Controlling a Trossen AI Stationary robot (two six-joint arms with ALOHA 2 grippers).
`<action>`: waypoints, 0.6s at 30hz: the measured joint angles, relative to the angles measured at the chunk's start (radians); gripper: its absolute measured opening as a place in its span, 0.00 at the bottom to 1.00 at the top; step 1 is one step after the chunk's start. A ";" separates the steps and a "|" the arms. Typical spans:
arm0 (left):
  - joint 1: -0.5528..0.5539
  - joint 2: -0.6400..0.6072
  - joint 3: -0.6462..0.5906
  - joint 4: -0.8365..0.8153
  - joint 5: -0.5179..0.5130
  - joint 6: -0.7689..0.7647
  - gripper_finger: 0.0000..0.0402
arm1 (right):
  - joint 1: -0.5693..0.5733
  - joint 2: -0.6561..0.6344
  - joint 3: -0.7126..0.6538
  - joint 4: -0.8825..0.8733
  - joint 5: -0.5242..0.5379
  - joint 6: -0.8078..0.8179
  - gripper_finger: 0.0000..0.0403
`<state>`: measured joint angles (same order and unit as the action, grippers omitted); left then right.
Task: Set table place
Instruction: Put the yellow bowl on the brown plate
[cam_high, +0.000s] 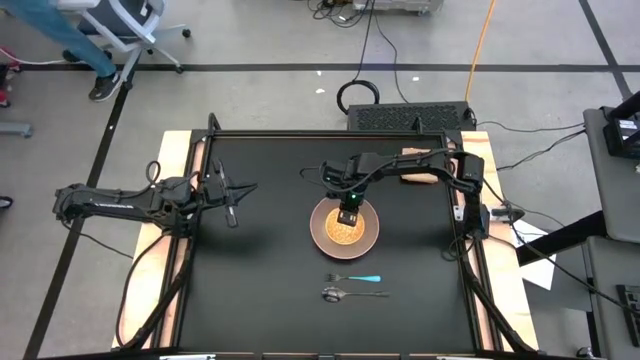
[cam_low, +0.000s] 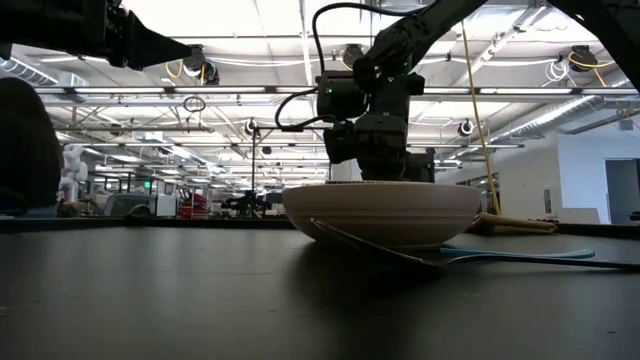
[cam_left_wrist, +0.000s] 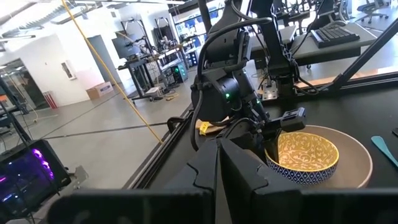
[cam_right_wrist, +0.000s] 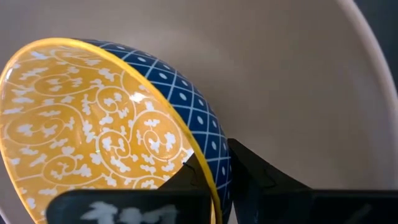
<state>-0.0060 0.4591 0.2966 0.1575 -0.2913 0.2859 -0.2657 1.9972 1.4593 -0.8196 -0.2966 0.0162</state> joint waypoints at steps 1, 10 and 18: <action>0.000 0.000 0.000 0.000 0.000 0.000 0.06 | -0.001 0.000 0.000 0.000 0.000 0.000 0.05; 0.000 0.000 0.000 -0.006 0.000 -0.001 0.06 | -0.002 0.000 0.000 0.000 0.004 -0.001 0.05; 0.000 0.000 0.000 -0.006 0.000 -0.003 0.06 | -0.003 0.000 -0.001 0.001 0.015 0.002 0.13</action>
<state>-0.0061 0.4591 0.2966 0.1513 -0.2913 0.2834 -0.2690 1.9972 1.4586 -0.8188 -0.2819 0.0181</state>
